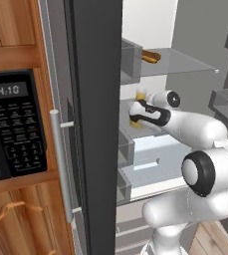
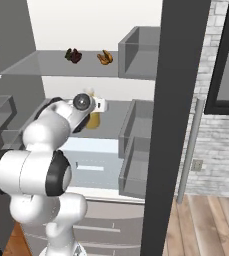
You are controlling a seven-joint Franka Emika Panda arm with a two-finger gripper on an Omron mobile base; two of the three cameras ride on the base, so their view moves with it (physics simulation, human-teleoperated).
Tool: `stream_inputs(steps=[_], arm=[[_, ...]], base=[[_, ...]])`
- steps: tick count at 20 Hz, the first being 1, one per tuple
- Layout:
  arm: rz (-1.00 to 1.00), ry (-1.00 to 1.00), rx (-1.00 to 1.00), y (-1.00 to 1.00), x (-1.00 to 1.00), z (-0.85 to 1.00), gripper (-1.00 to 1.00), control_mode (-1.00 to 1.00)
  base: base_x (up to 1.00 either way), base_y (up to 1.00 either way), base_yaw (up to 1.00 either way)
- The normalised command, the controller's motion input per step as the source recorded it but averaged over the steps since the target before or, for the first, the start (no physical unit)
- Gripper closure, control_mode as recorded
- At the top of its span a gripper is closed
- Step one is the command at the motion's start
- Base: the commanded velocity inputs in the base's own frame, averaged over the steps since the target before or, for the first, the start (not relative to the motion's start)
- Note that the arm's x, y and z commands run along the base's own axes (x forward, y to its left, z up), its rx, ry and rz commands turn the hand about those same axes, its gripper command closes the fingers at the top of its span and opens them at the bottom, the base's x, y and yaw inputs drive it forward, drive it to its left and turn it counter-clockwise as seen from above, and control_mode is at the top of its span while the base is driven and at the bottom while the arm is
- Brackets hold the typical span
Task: Move the grapes and hotdog bun from the second highest shelf to the top shelf to make space. Then, place the pitcher from the counter on the cleared second highest shelf.
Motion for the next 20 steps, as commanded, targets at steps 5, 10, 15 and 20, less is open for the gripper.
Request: stream_inputs(steps=[5, 10, 15, 20], arm=[[0.00, -0.05, 0.00, 0.01, 0.30, -0.30, -1.00, -1.00], [0.00, -0.15, -0.01, 0.01, 0.03, -0.28, -1.00, -1.00], [0.00, -0.14, -0.02, 0.02, 0.00, -0.12, -1.00, -1.00], [0.00, -0.01, 0.00, 0.00, 0.00, 0.03, -1.00, -1.00]], base=[[0.00, 0.00, 0.00], [0.00, 0.00, 0.00], [0.00, 0.00, 0.00], [0.00, 0.00, 0.00]])
